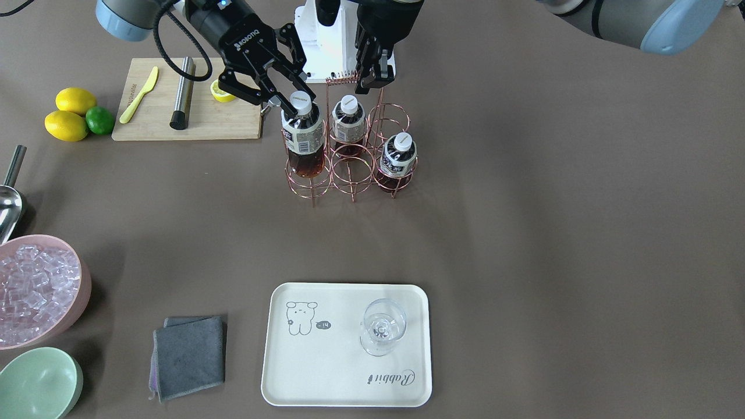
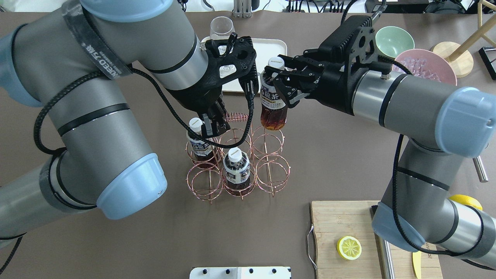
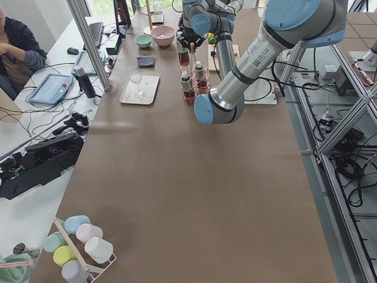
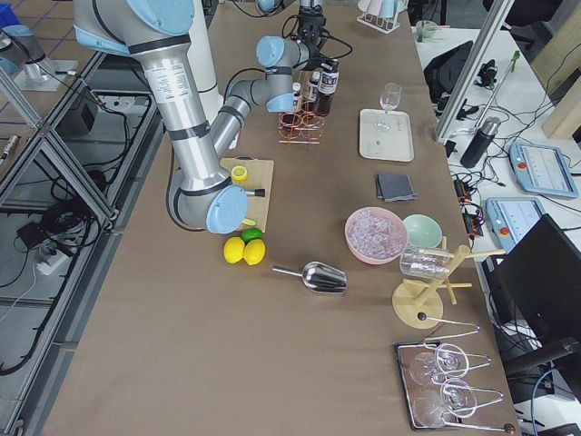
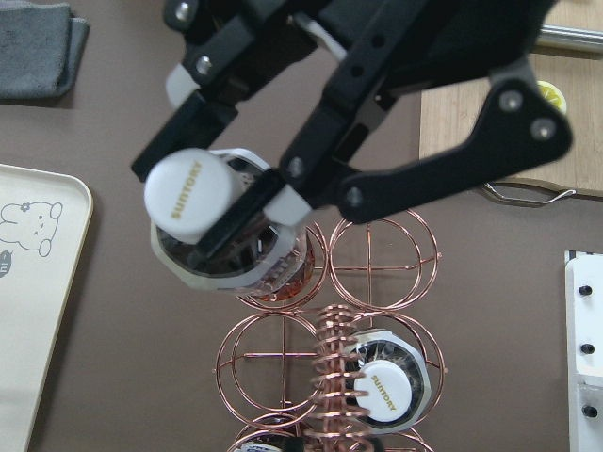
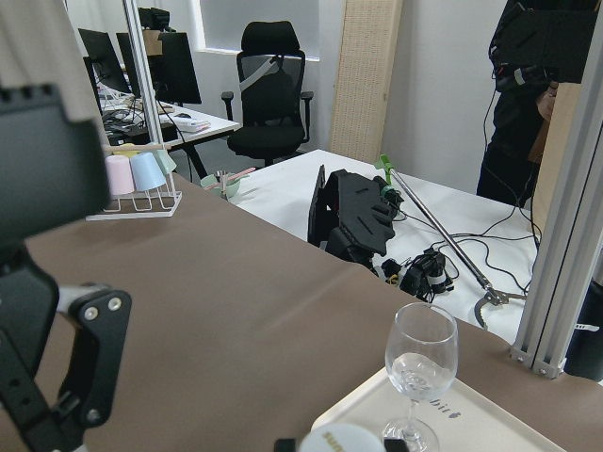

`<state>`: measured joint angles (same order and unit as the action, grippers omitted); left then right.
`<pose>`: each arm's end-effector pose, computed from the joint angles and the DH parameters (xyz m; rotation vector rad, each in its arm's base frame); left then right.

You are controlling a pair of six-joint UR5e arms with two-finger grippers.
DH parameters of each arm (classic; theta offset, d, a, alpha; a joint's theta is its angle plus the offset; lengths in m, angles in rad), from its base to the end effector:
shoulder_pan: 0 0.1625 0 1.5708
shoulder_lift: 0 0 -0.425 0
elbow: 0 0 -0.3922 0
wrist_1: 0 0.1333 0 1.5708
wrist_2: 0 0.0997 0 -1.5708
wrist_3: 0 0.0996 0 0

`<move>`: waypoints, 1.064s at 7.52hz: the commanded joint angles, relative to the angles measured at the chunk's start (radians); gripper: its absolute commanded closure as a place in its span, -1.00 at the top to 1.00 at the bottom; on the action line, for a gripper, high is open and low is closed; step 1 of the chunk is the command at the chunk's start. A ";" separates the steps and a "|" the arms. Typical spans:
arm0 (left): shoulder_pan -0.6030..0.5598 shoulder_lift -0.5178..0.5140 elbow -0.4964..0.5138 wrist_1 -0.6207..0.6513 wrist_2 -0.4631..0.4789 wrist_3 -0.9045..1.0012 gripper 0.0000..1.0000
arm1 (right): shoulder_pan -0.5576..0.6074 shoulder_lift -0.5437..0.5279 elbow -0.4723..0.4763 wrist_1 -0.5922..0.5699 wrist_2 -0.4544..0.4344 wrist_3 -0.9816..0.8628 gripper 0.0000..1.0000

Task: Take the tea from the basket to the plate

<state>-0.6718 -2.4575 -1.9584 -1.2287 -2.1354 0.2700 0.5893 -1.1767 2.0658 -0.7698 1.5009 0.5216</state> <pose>0.3971 -0.4180 0.0261 0.7587 0.8421 1.3146 -0.3353 -0.3929 0.1396 1.2759 -1.1202 -0.2854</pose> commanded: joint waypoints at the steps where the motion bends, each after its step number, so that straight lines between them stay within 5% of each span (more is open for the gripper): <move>1: -0.003 0.000 0.000 0.000 0.002 0.000 -1.00 | 0.087 -0.017 -0.003 -0.008 0.065 0.000 -1.00; 4: -0.017 0.002 -0.005 0.000 0.003 0.000 -1.00 | 0.362 -0.040 -0.132 0.042 0.357 -0.020 -1.00; 6: -0.025 0.008 -0.005 0.000 0.003 0.002 -1.00 | 0.420 -0.031 -0.302 0.224 0.389 -0.020 -1.00; 8: -0.037 0.008 -0.005 0.000 0.002 0.003 -1.00 | 0.416 0.081 -0.501 0.332 0.330 -0.014 -1.00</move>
<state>-0.6963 -2.4509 -1.9635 -1.2279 -2.1323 0.2715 1.0020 -1.1809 1.7348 -0.5466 1.8771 0.5020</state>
